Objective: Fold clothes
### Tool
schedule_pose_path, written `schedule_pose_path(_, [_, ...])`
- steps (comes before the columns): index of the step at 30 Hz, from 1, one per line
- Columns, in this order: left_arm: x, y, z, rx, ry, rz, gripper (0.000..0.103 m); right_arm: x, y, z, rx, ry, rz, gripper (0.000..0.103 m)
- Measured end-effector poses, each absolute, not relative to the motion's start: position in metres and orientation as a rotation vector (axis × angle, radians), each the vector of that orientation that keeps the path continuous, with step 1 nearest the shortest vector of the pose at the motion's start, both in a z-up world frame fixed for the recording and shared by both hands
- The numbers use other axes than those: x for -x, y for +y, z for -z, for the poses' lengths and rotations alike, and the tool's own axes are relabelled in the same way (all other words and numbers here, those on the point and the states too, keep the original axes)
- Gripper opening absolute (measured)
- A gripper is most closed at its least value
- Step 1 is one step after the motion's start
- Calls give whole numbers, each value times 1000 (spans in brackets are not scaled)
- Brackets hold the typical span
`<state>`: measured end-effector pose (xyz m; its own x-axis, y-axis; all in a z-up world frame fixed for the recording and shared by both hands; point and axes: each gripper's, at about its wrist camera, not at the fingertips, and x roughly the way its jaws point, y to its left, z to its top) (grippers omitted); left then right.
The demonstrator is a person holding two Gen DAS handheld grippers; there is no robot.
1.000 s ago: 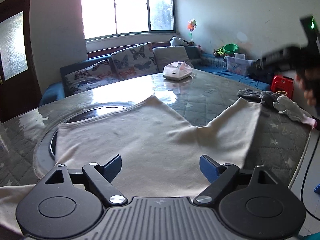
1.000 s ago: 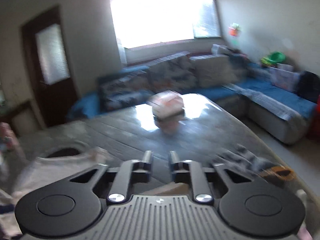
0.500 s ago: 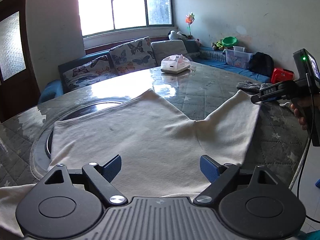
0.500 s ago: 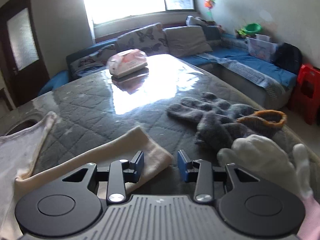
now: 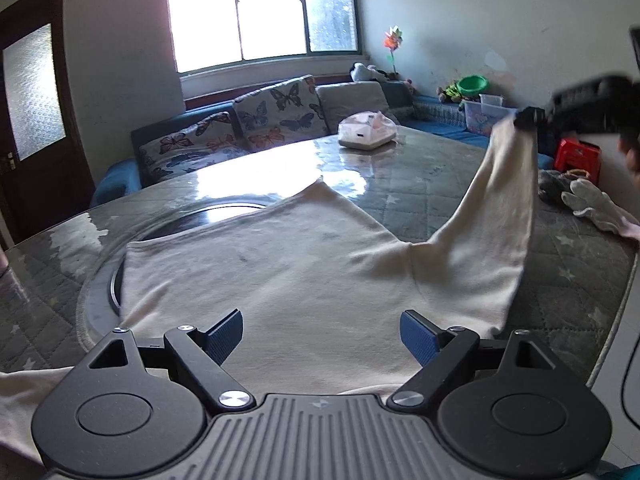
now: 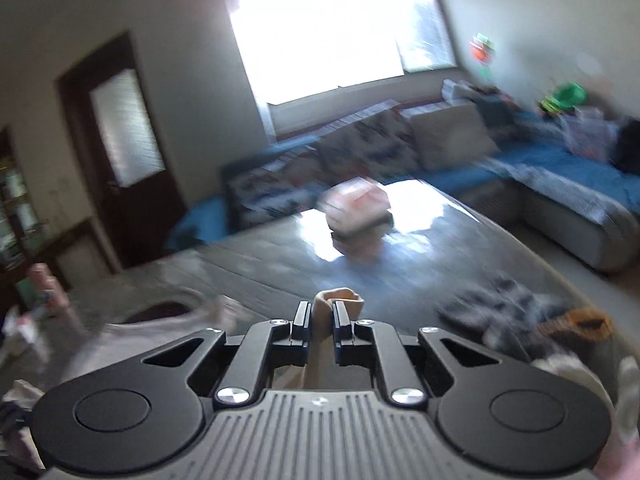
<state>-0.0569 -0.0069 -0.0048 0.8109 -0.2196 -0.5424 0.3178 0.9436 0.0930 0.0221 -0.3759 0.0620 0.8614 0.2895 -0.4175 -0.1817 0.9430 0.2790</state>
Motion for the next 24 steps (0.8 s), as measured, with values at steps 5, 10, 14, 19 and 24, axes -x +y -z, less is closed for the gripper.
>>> schedule_pose_path(5, [65, 12, 2, -152, 538, 252, 90, -18, -331, -98, -182, 431, -396, 6])
schedule_pose_path(10, [72, 30, 2, -123, 533, 222, 90, -21, -286, -103, -120, 444, -480, 6])
schedule_pose_path(14, [76, 39, 0, -106, 525, 213, 91, -31, -271, -80, -24, 541, -444, 11])
schedule_pose_path(19, [73, 41, 2, -95, 535, 214, 91, -32, -261, -36, 117, 653, -428, 17])
schedule_pose_path(24, [73, 32, 2, -108, 540, 233, 91, -30, -249, 4, 239, 711, -426, 28])
